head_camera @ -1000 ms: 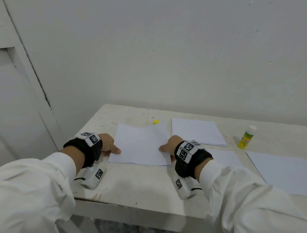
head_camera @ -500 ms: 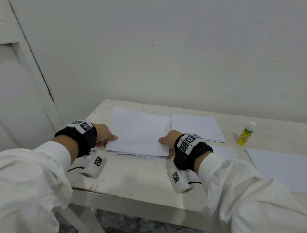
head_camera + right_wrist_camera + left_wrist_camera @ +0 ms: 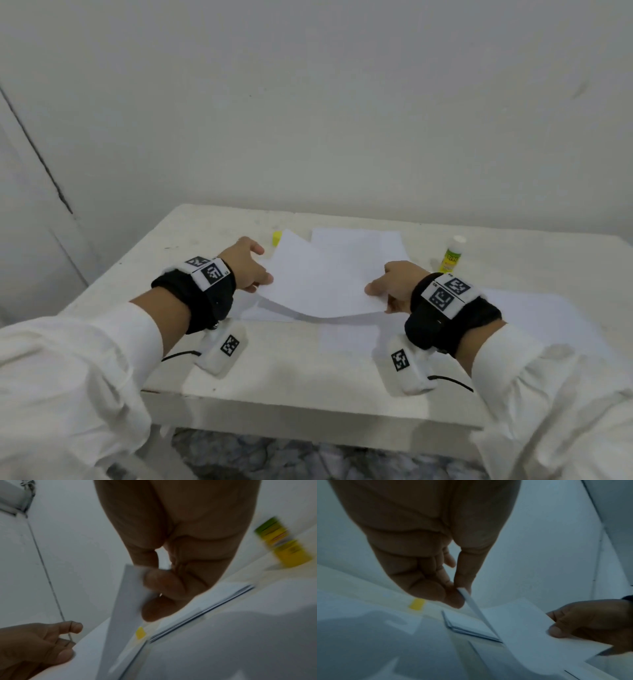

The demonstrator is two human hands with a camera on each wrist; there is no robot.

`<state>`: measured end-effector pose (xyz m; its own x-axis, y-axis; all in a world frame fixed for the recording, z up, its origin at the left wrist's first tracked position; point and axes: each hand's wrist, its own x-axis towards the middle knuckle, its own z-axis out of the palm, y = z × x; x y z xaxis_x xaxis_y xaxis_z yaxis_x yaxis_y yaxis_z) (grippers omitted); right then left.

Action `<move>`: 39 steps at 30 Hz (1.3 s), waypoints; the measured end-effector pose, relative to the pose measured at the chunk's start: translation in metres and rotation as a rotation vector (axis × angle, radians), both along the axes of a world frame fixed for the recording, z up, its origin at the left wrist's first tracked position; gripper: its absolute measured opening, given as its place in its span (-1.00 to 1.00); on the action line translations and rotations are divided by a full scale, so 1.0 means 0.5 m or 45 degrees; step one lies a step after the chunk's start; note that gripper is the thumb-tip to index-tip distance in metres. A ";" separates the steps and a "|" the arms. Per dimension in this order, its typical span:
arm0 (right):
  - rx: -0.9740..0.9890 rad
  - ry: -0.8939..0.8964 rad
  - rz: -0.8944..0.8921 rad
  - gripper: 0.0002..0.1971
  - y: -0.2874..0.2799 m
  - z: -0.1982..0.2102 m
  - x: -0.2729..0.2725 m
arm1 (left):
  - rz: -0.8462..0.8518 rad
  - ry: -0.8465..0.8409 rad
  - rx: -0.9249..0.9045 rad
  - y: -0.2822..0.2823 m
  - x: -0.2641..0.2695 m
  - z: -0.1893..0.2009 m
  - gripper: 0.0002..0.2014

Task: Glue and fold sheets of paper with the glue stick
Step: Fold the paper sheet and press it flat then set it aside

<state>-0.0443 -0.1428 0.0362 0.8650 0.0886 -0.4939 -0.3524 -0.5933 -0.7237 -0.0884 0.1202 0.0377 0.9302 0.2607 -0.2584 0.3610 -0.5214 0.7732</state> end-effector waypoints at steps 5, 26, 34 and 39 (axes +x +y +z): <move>-0.148 -0.031 -0.126 -0.63 -0.136 -0.021 -0.011 | -0.334 0.052 0.101 -0.126 0.023 -0.034 -0.78; -0.473 -0.006 0.081 -0.81 -0.192 -0.061 -0.010 | -0.696 0.369 0.383 -0.189 0.028 -0.074 -0.83; -0.462 0.012 0.051 -0.67 -0.189 -0.069 -0.007 | -0.687 0.361 0.393 -0.189 0.028 -0.083 -0.83; -0.474 0.001 0.064 -0.70 -0.190 -0.070 -0.005 | -0.656 0.347 0.411 -0.197 0.025 -0.082 -0.84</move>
<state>-0.0466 -0.2377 0.0013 0.8638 -0.0549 -0.5009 -0.3166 -0.8324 -0.4548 -0.0759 0.0215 -0.0035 0.8689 -0.0962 -0.4856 0.1641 -0.8695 0.4659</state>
